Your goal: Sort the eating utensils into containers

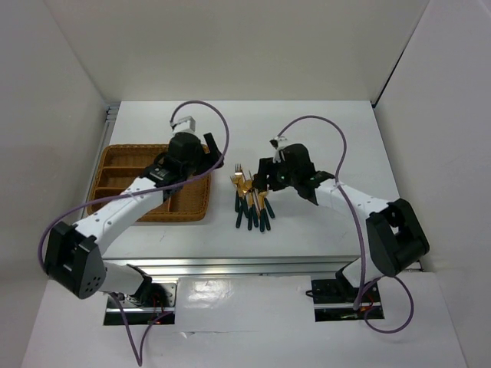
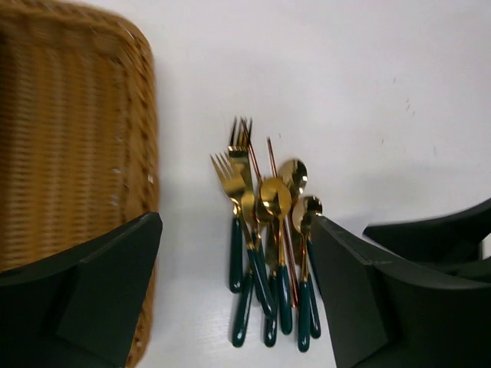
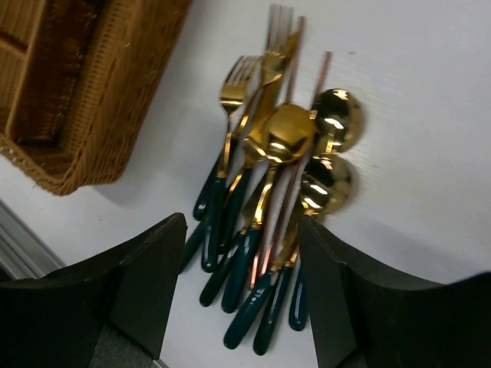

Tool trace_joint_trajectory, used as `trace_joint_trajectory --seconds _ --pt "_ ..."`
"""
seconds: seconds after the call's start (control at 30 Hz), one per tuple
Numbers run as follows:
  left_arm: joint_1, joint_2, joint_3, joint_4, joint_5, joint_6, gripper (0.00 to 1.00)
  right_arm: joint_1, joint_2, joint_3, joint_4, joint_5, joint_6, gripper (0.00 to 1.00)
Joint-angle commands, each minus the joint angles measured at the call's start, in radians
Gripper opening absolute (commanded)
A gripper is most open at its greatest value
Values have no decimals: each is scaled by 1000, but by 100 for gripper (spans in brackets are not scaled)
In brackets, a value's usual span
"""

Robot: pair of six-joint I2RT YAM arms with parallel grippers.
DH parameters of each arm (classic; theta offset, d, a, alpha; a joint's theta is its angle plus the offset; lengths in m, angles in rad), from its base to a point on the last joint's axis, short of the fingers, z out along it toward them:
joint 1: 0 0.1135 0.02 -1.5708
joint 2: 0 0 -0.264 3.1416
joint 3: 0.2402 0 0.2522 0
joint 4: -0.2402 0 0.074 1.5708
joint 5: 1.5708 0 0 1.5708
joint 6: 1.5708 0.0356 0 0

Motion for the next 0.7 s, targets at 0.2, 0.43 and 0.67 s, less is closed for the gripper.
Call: trace_joint_trajectory --seconds 0.2,0.43,0.67 --pt "167 -136 -90 16 25 62 100 209 95 80 6 138 -48 56" --pt "282 -136 -182 61 159 19 98 278 225 175 -66 206 -68 51" --pt "282 -208 -223 64 114 28 98 278 288 220 -78 226 -59 47"
